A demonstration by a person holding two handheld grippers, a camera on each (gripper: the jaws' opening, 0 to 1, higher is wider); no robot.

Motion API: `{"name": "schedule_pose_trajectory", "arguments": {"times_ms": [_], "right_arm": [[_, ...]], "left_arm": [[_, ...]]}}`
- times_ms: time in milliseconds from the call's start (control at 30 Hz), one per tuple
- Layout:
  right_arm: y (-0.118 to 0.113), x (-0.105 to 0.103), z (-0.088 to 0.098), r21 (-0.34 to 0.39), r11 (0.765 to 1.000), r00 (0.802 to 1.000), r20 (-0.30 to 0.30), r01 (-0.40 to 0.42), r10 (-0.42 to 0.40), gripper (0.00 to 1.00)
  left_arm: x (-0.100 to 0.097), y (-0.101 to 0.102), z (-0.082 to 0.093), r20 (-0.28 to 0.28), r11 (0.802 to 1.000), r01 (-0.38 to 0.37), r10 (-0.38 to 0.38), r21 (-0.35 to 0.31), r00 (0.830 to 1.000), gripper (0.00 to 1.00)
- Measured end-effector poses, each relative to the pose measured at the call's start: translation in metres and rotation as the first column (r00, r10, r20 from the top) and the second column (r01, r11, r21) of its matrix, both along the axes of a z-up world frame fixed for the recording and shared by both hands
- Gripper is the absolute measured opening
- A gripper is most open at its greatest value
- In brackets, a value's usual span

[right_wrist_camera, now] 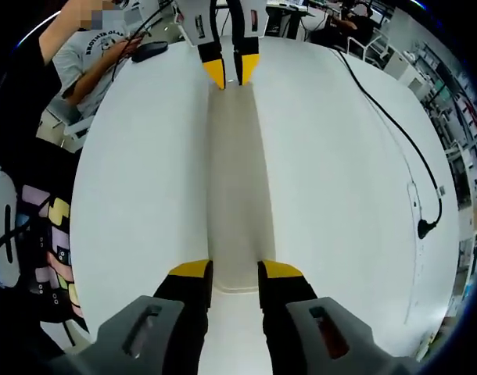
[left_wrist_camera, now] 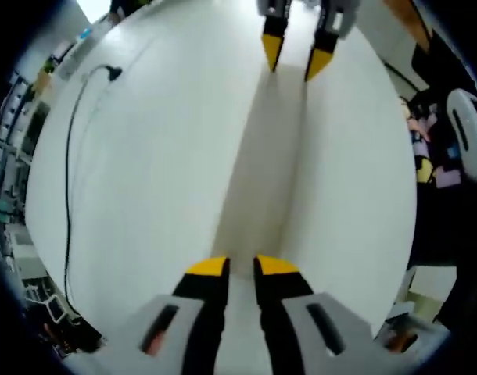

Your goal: Arrange the utensils inside the cutlery case until each visible utensil rests in its matching compartment.

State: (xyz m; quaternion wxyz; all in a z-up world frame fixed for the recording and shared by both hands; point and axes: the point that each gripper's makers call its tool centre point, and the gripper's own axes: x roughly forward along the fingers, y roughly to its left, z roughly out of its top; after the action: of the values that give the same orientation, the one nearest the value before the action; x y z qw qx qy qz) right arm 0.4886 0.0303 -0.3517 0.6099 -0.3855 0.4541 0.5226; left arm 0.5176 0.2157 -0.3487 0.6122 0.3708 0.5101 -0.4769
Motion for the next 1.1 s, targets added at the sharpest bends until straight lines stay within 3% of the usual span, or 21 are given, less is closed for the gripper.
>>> {"name": "schedule_pose_trajectory", "arguments": {"times_ms": [67, 200, 267, 333, 367, 633, 800, 900, 967, 1100], "right_arm": [[-0.003, 0.001, 0.002, -0.037, 0.999, 1.0, 0.011, -0.019, 0.02, 0.33], [0.01, 0.002, 0.013, -0.005, 0.998, 0.997, 0.035, -0.064, 0.064, 0.38], [0.016, 0.003, 0.013, 0.006, 0.994, 0.993, 0.056, -0.107, 0.107, 0.43], [0.021, 0.001, 0.012, 0.016, 0.992, 0.992, 0.045, -0.122, 0.121, 0.49], [0.024, 0.002, 0.01, 0.023, 0.992, 0.992, 0.048, -0.122, 0.121, 0.51], [0.026, 0.011, 0.0, 0.011, 0.993, 0.991, 0.066, -0.114, 0.113, 0.65], [0.02, 0.01, -0.019, -0.009, 0.994, 0.993, 0.038, -0.111, 0.112, 0.66], [0.017, 0.009, -0.027, -0.026, 0.994, 0.994, 0.024, -0.11, 0.111, 0.65], [0.015, 0.01, -0.03, -0.049, 0.993, 0.993, 0.021, -0.111, 0.113, 0.64], [0.019, 0.017, -0.031, -0.054, 0.992, 0.993, -0.001, -0.117, 0.118, 0.64]], "left_arm": [[0.002, 0.003, 0.003, 0.012, 1.0, 0.015, -0.015, 0.017, 1.0, 0.2], [0.001, 0.002, 0.012, 0.026, 0.998, 0.054, -0.054, 0.013, 0.998, 0.29], [-0.001, 0.0, 0.01, 0.042, 0.996, 0.091, -0.092, 0.015, 0.995, 0.45], [-0.002, -0.005, 0.007, 0.064, 0.984, 0.176, -0.176, 0.001, 0.982, 0.63], [-0.004, -0.004, 0.005, 0.055, 0.987, 0.16, -0.16, 0.006, 0.985, 0.66], [-0.005, -0.012, -0.013, 0.025, 0.982, 0.188, -0.188, -0.009, 0.982, 0.73], [-0.005, -0.012, -0.024, 0.015, 0.98, 0.198, -0.198, -0.002, 0.98, 0.73], [-0.004, -0.012, -0.026, 0.016, 0.982, 0.188, -0.188, -0.002, 0.982, 0.68], [-0.002, -0.015, -0.024, 0.02, 0.984, 0.175, -0.175, -0.034, 0.984, 0.65], [-0.003, -0.015, -0.03, 0.013, 0.982, 0.188, -0.188, -0.027, 0.982, 0.66]]}}
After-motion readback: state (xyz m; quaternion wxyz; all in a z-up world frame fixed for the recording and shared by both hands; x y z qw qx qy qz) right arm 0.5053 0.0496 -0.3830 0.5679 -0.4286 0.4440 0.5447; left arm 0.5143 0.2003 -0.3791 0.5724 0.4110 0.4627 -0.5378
